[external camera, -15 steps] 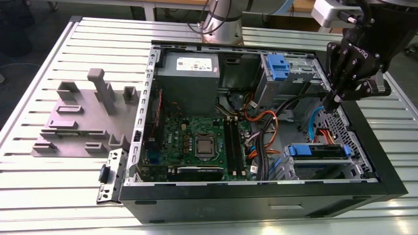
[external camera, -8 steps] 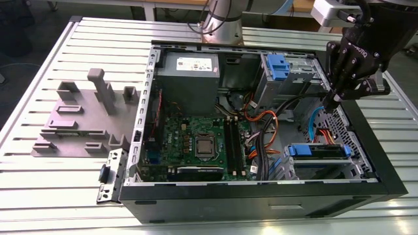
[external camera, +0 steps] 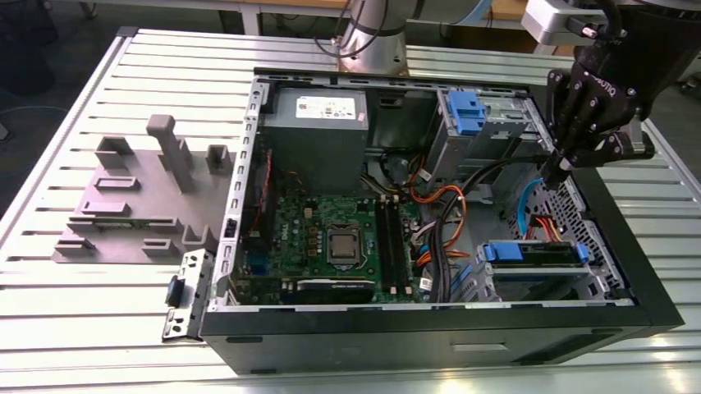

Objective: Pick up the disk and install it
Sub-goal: 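Insert the second disk wire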

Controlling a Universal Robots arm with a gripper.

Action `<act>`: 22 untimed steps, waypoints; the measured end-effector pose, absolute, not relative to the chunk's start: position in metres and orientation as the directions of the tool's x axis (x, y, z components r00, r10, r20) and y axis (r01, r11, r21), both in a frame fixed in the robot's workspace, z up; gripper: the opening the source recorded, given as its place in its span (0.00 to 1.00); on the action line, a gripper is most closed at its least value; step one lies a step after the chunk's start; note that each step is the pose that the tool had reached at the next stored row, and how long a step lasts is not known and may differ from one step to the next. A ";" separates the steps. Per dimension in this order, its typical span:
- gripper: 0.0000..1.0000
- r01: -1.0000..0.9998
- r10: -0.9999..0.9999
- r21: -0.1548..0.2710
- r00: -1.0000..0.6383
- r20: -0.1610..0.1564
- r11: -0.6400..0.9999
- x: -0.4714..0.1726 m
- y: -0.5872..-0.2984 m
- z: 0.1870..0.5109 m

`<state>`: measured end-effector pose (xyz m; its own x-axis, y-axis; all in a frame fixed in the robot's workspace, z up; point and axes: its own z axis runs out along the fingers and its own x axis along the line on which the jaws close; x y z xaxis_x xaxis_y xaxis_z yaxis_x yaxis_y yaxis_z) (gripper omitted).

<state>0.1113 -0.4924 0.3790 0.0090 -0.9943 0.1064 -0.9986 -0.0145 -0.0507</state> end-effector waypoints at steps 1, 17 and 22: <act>0.11 -0.999 -0.994 -0.051 0.009 0.106 -0.014 0.111 -0.492 0.379; 0.11 -0.999 -0.993 -0.041 0.010 0.115 -0.015 0.113 -0.486 0.381; 0.11 -0.999 -0.993 -0.040 0.010 0.115 -0.015 0.113 -0.483 0.381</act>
